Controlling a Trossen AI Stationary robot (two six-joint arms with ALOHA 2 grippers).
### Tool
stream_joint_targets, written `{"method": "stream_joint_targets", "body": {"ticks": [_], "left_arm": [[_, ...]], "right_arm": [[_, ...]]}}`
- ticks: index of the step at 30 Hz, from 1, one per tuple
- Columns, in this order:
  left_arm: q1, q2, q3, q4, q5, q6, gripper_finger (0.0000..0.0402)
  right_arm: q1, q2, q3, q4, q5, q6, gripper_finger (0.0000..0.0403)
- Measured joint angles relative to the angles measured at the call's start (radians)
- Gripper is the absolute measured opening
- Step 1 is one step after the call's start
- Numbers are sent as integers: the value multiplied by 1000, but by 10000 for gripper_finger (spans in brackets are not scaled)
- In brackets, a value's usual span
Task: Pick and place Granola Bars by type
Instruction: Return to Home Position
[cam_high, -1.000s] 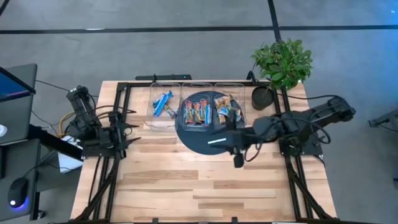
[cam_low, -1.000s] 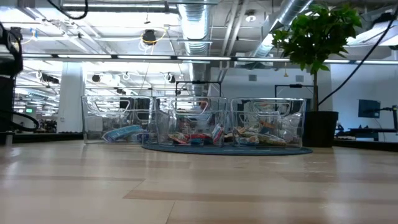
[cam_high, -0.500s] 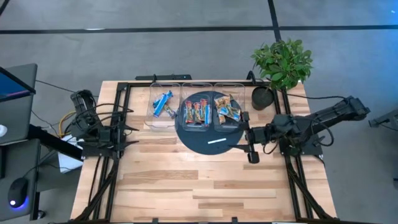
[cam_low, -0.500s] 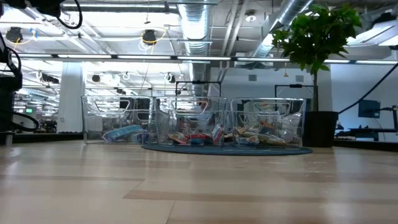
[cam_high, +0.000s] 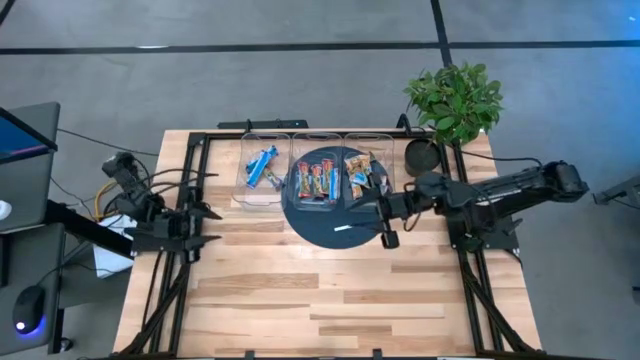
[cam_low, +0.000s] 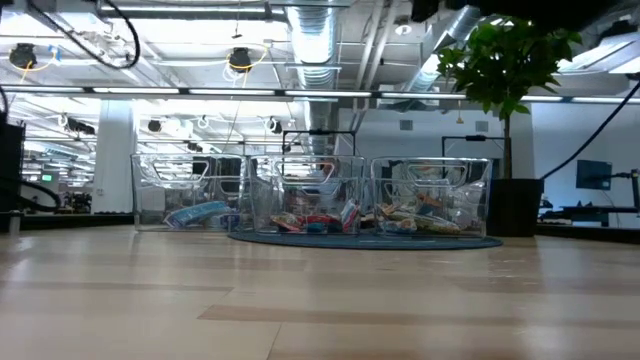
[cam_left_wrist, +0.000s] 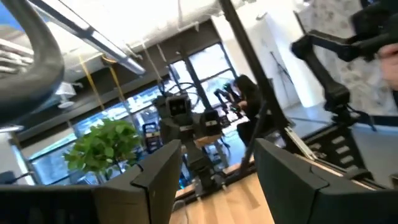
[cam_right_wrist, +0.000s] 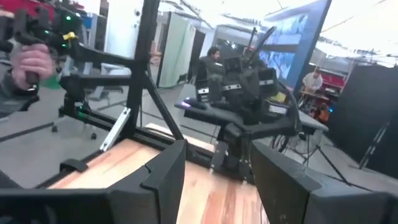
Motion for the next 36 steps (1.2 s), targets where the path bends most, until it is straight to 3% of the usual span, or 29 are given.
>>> {"method": "stream_joint_targets", "body": {"ticks": [4,12,19,26,36], "left_arm": [[140,6,-87,120,90,-52,199],[402,24,-132,125,314,-204,199],[581,40,-134,90,375,-300,199],[677,27,-134,49,346,-272,199],[874,27,-134,14,505,-296,199]], "right_arm": [[-12,33,0,56,-5,-15,174],[-11,41,-22,47,-10,-45,175],[-117,32,-146,247,-70,51,173],[-153,23,-240,353,-74,85,172],[-192,20,-304,398,-75,120,172]]}}
